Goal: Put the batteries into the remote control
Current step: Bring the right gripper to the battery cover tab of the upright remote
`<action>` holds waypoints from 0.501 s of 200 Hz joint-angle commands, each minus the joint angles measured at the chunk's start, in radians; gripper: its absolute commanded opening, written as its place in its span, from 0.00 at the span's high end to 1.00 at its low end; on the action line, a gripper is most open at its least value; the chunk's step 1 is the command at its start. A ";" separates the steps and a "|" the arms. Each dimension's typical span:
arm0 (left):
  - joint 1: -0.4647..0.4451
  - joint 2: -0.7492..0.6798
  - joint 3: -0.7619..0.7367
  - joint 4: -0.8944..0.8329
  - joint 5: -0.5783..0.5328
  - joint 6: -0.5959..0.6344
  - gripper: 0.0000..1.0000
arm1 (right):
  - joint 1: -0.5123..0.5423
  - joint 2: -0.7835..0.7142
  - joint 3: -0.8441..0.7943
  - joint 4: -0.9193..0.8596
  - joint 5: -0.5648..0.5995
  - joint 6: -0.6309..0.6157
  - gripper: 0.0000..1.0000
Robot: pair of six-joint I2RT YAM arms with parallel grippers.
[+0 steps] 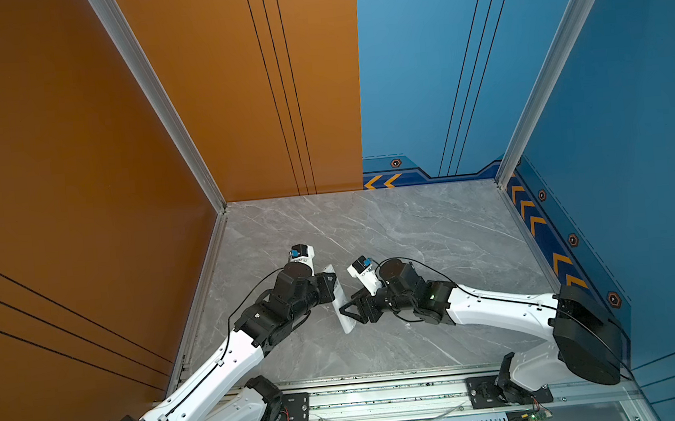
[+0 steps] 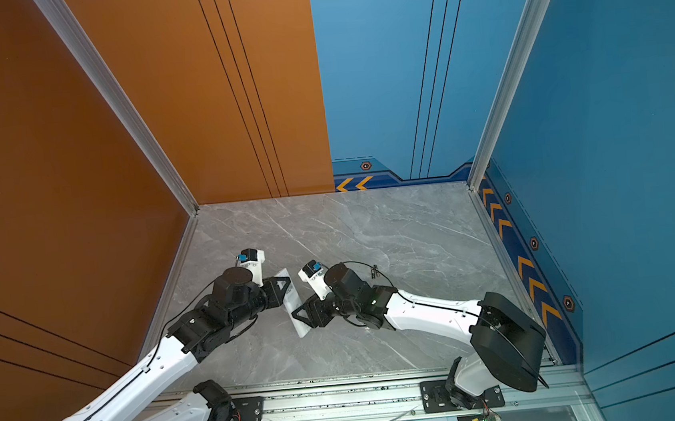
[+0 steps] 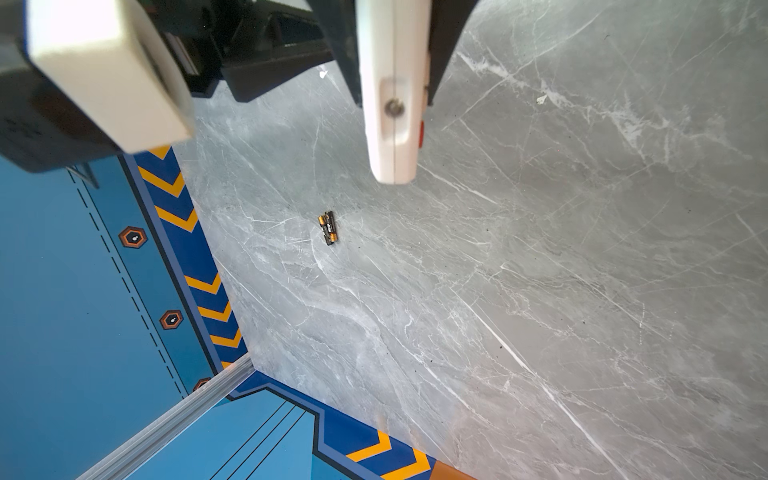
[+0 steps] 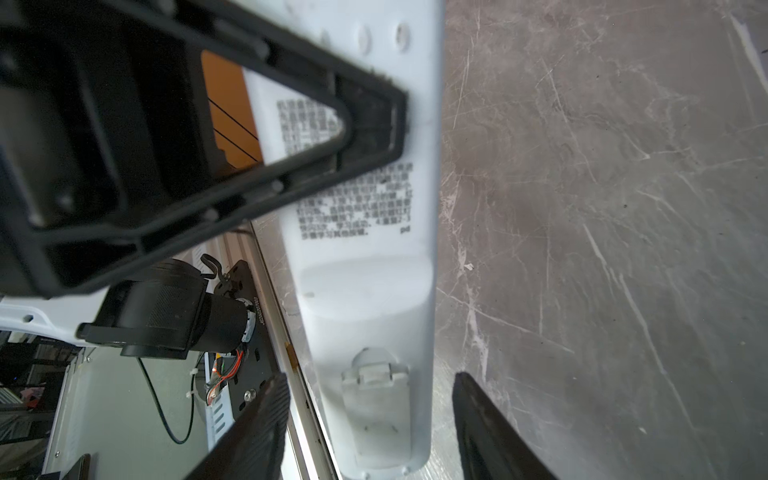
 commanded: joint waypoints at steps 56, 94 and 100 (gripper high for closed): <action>-0.007 -0.002 0.023 0.033 -0.008 0.022 1.00 | 0.008 0.038 0.024 0.030 -0.034 0.004 0.46; -0.007 -0.002 0.020 0.039 -0.002 0.020 1.00 | 0.010 0.041 0.023 0.035 -0.039 0.001 0.53; -0.007 -0.001 0.019 0.039 -0.003 0.020 1.00 | 0.009 0.041 0.023 0.035 -0.040 0.002 0.54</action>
